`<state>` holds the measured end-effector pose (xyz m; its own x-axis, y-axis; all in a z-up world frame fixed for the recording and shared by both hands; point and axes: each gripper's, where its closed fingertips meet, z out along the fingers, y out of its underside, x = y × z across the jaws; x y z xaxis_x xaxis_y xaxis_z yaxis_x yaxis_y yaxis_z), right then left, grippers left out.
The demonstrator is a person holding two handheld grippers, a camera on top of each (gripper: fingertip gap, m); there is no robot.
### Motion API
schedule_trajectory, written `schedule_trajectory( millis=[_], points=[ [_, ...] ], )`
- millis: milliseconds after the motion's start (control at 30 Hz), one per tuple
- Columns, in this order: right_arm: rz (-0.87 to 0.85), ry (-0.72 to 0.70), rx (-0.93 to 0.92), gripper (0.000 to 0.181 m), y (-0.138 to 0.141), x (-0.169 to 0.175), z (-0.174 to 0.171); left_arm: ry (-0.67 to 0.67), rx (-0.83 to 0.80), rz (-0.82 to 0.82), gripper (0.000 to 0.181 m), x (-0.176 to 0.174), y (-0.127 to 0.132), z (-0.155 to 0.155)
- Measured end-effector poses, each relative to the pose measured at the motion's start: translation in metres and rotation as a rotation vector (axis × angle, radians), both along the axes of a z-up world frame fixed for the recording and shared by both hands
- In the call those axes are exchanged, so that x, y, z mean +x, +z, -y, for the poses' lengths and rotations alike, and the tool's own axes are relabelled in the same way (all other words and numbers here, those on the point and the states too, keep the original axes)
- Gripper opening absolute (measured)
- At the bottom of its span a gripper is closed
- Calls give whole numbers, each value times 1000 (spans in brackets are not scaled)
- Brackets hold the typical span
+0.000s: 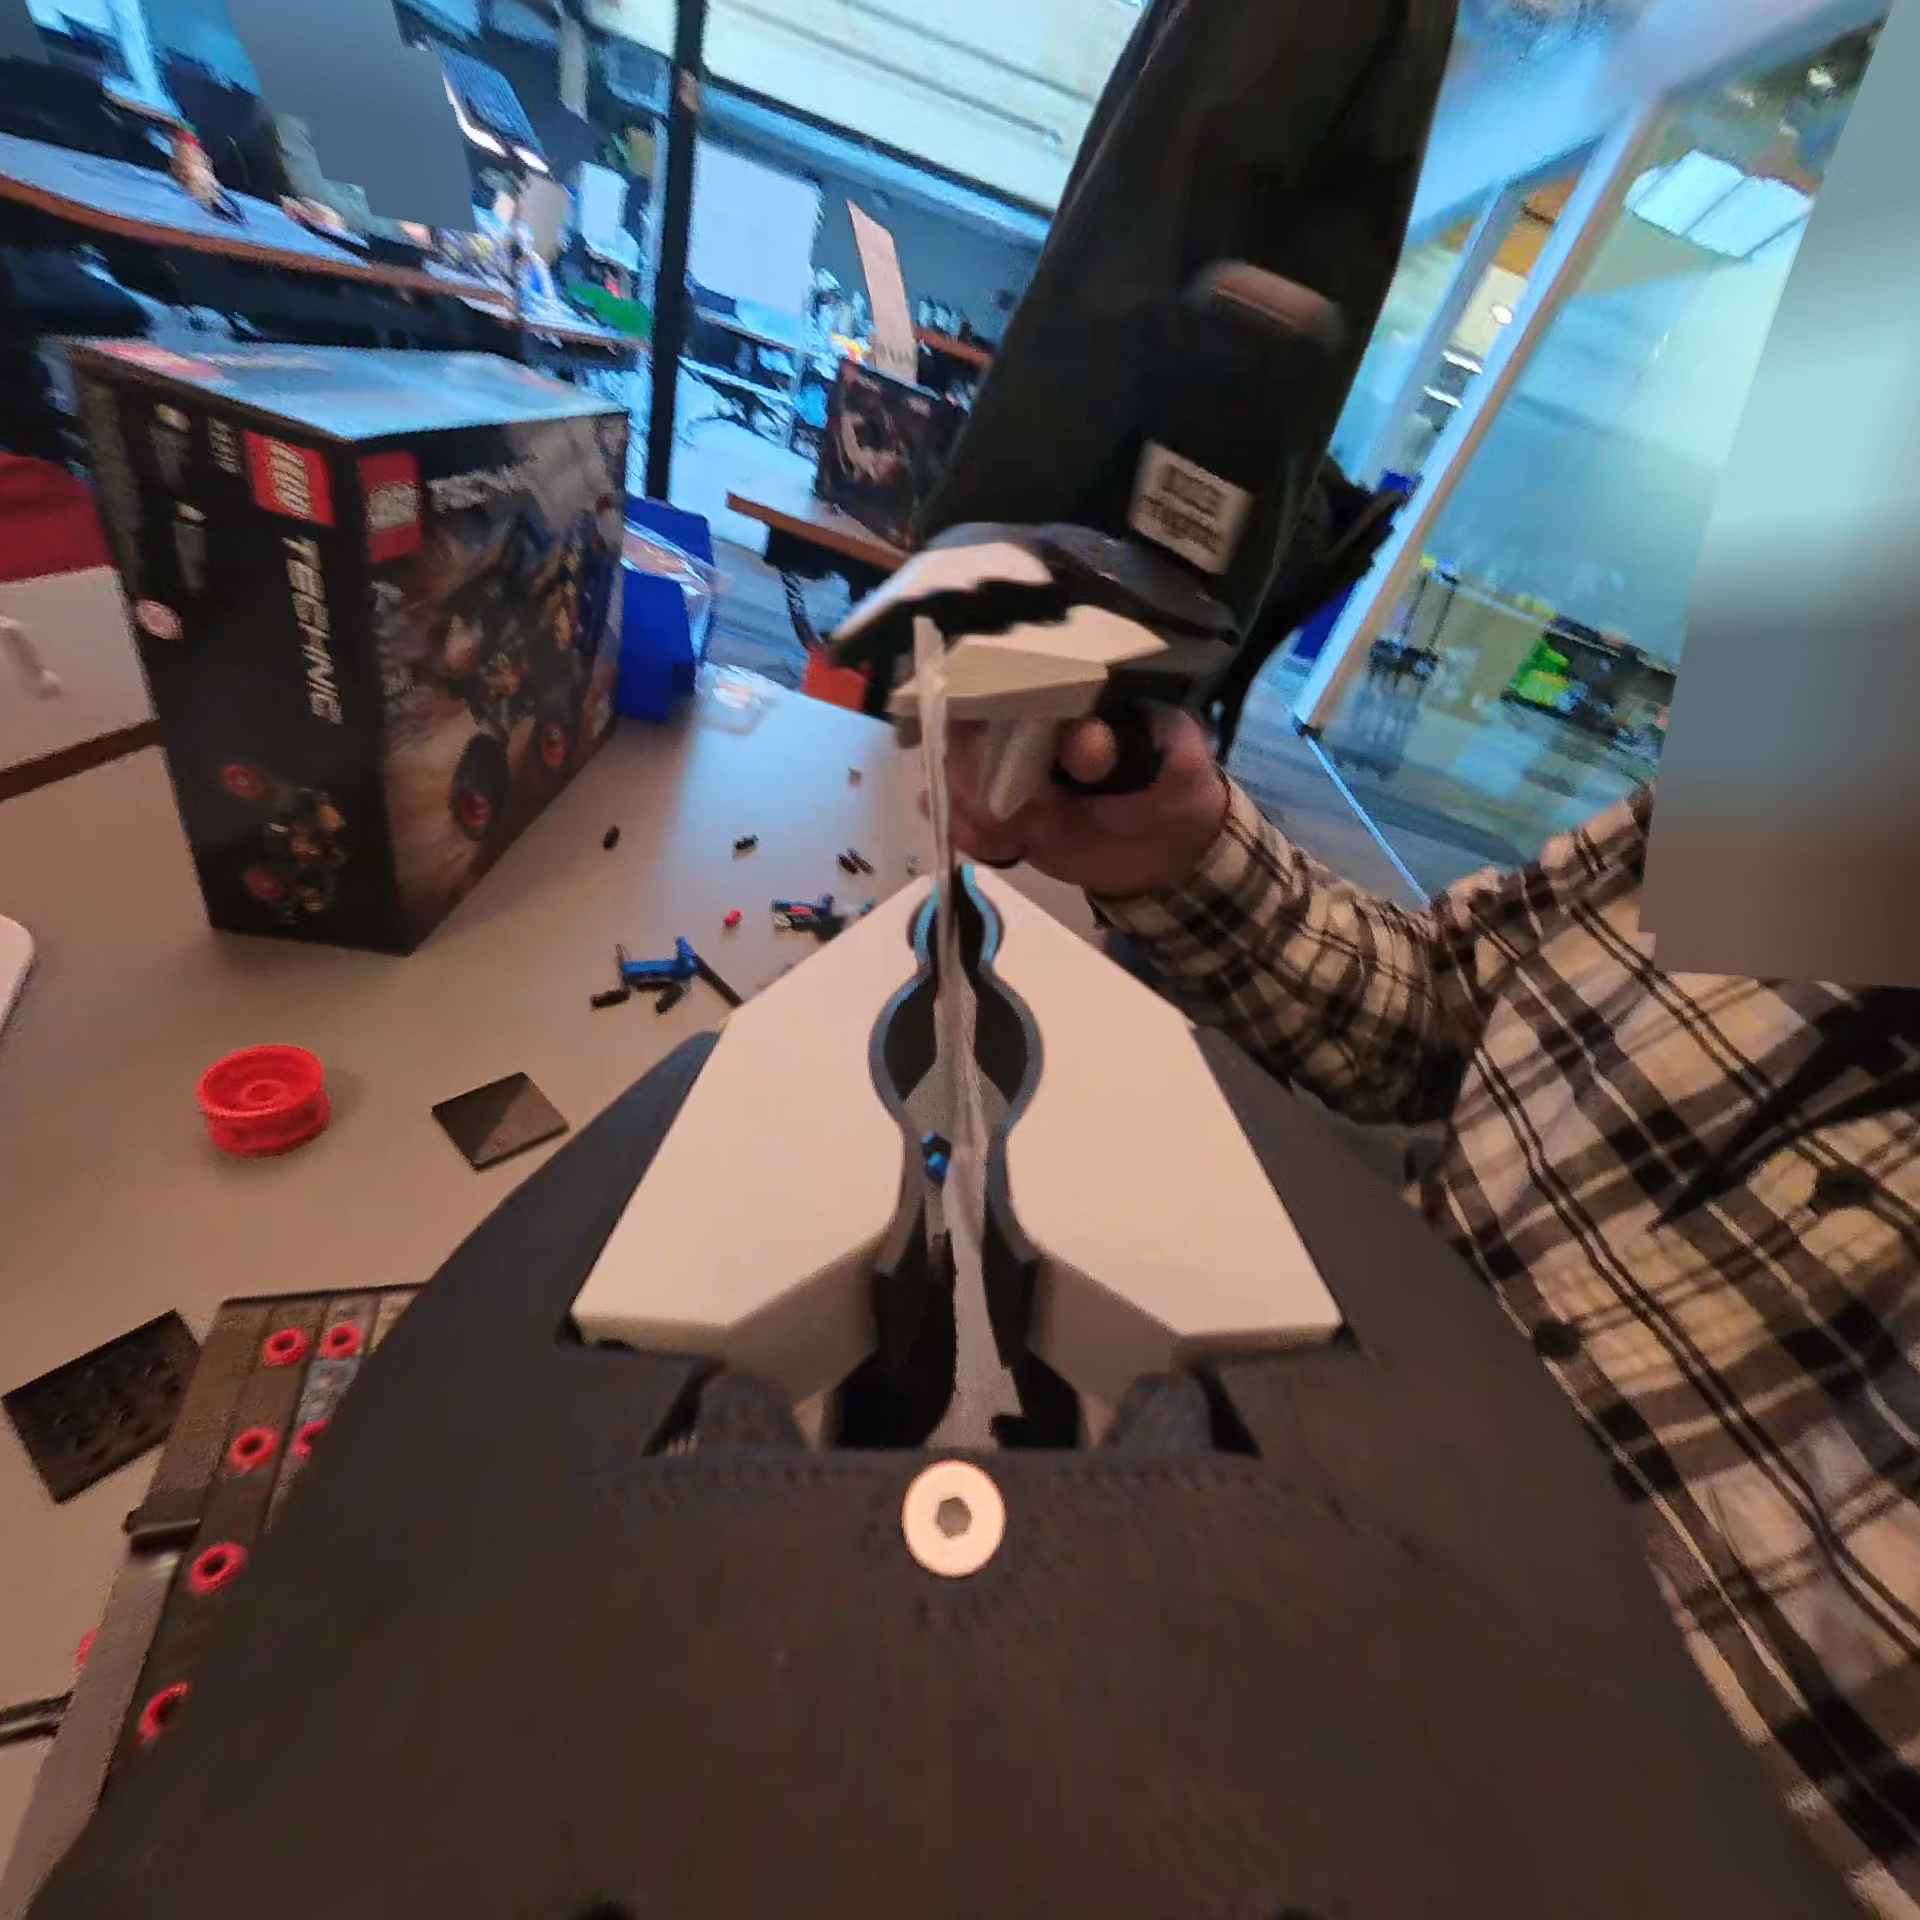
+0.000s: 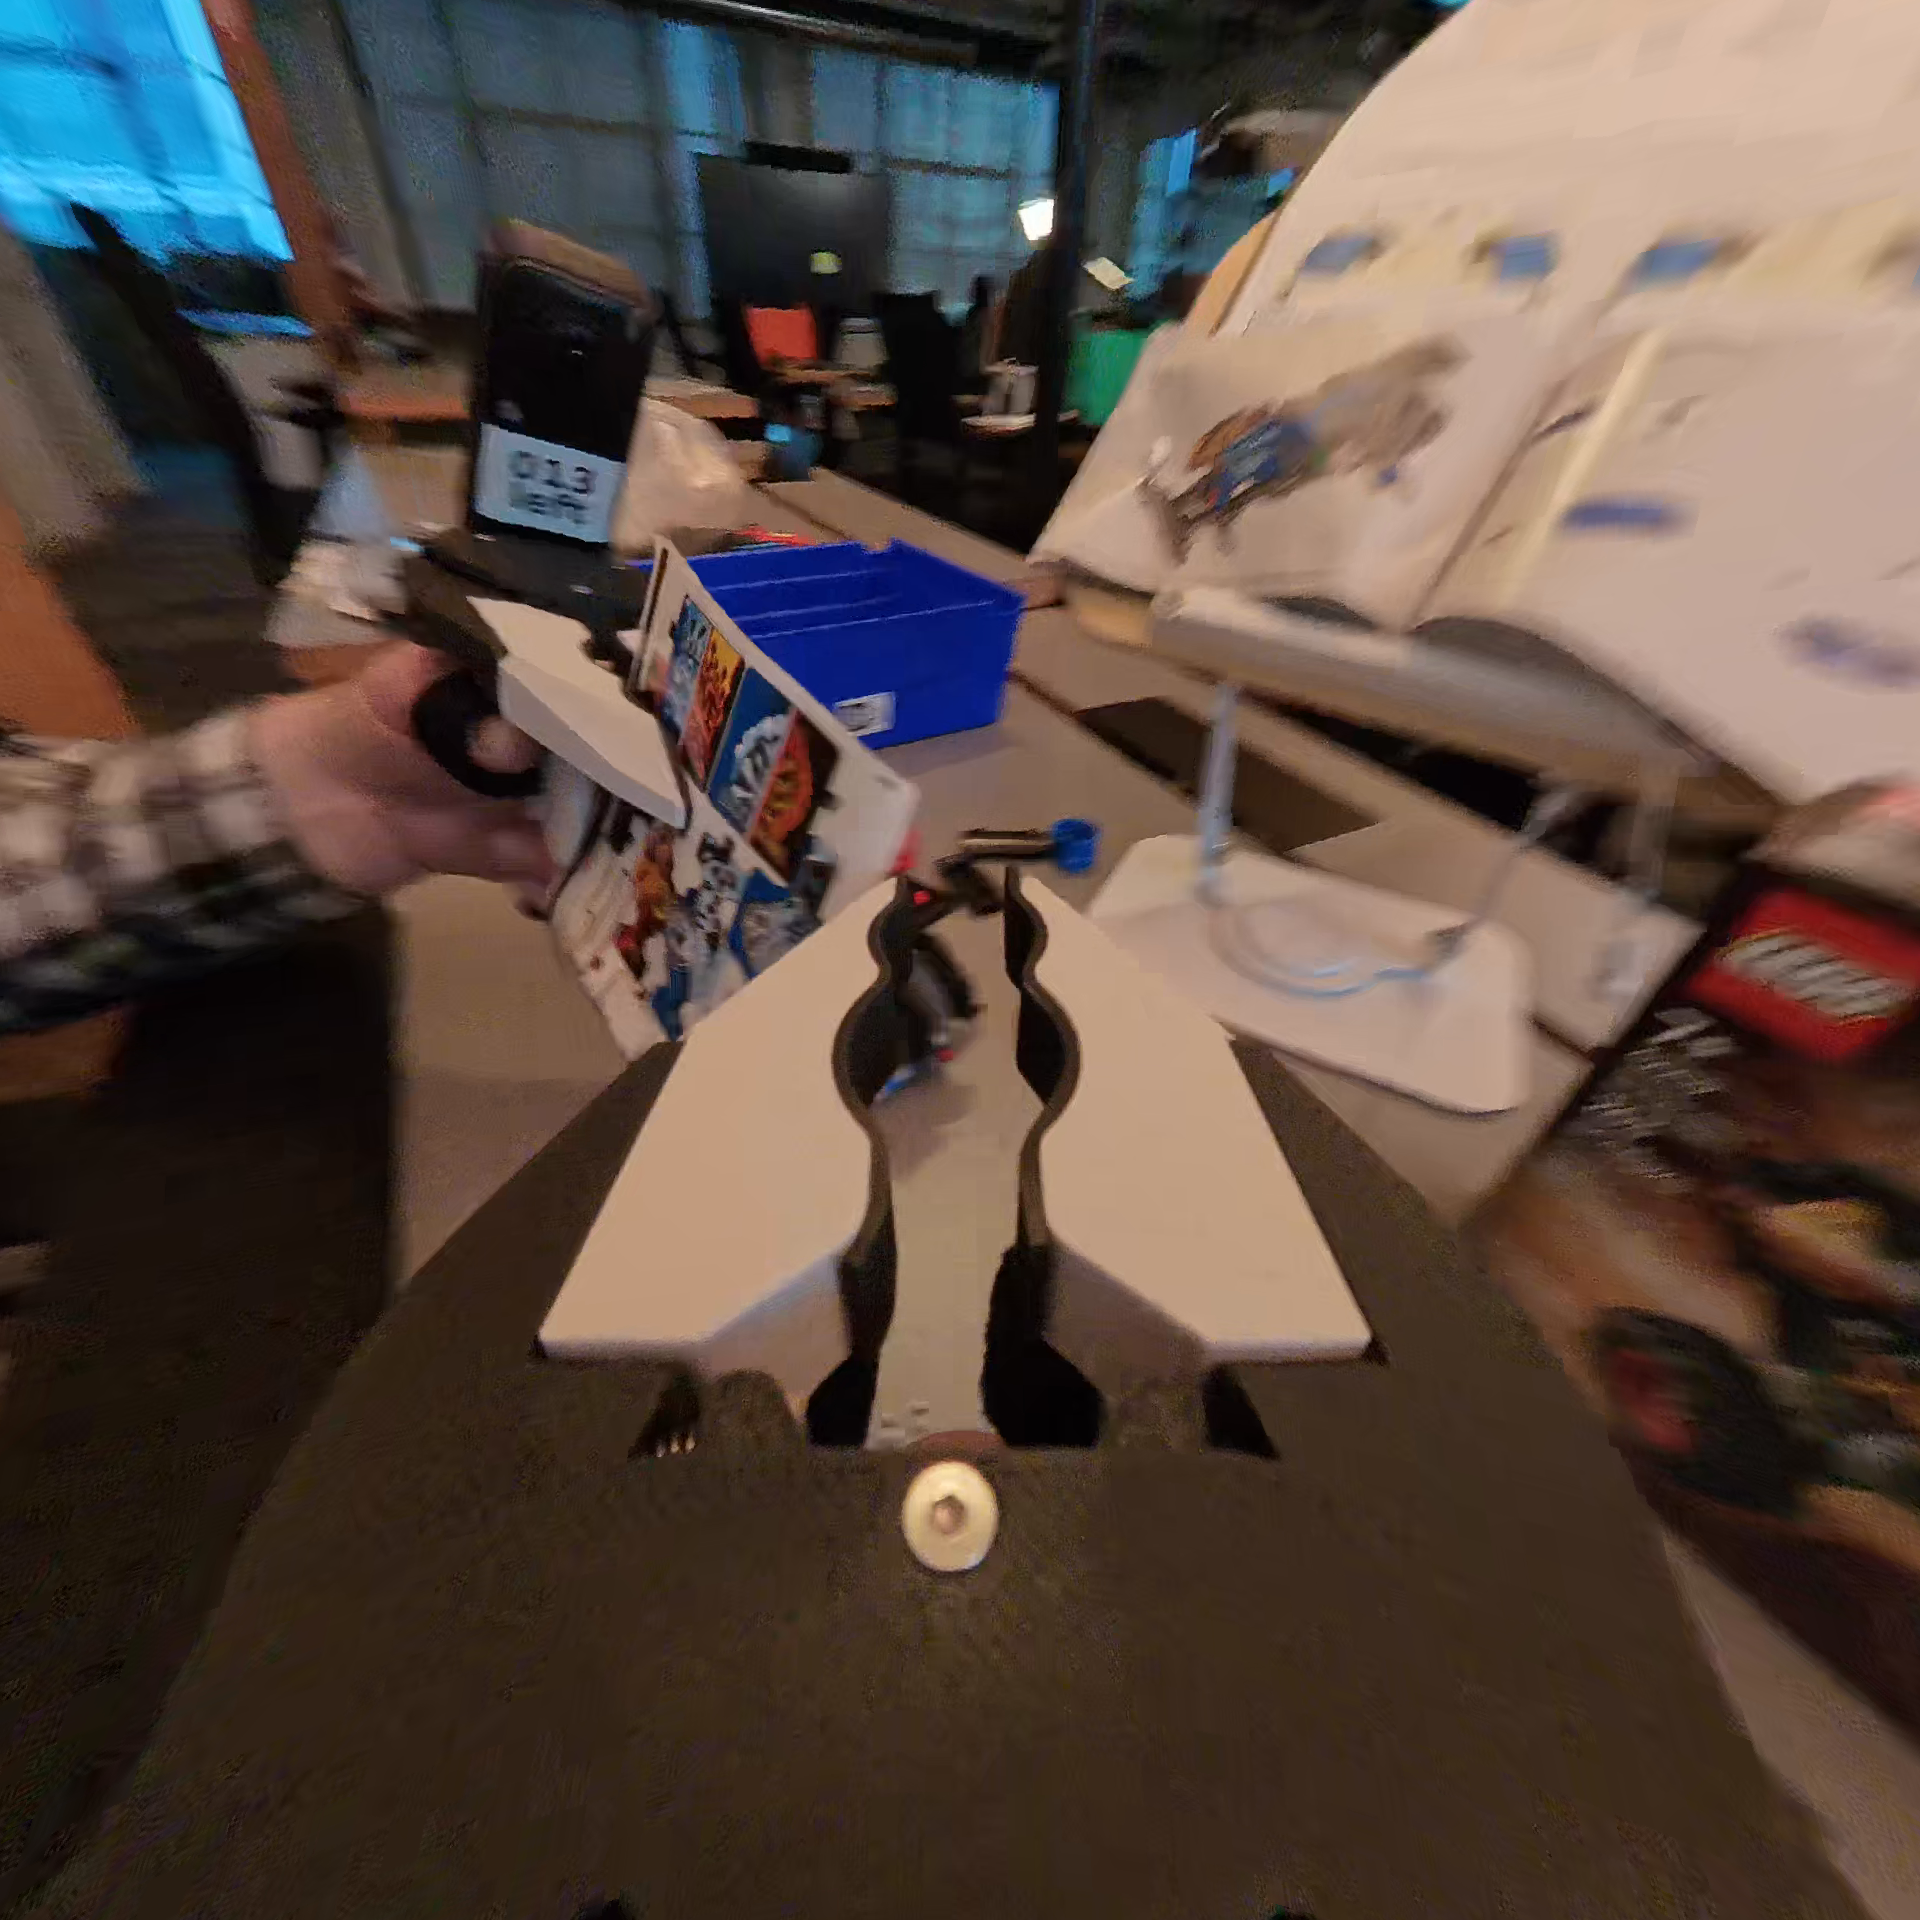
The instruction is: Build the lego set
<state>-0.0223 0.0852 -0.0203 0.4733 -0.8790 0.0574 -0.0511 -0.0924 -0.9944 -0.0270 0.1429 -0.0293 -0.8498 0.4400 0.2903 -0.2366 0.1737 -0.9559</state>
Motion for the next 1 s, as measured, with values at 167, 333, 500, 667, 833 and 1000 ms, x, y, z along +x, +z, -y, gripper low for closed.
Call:
schedule_trajectory(
  millis=[167,333,500,667,833,1000],
  points=[
    [200,-60,-262,0,16,-12,-24,96,-78,-88,0,12,12,4],
    [218,-26,-209,2,20,-13,-38,151,-143,-146,0,16,22,4],
    [148,-35,-134,16,8,0,-42,113,-192,-177,0,-1,27,9],
    [151,-12,-61,14,12,-1,-41,83,-233,-220,0,-8,30,11],
    [143,35,8,16,14,-4,-44,63,-260,-242,0,-12,32,12],
    [143,91,68,13,17,-7,-48,14,-305,-283,0,-16,35,9]
  ],
)
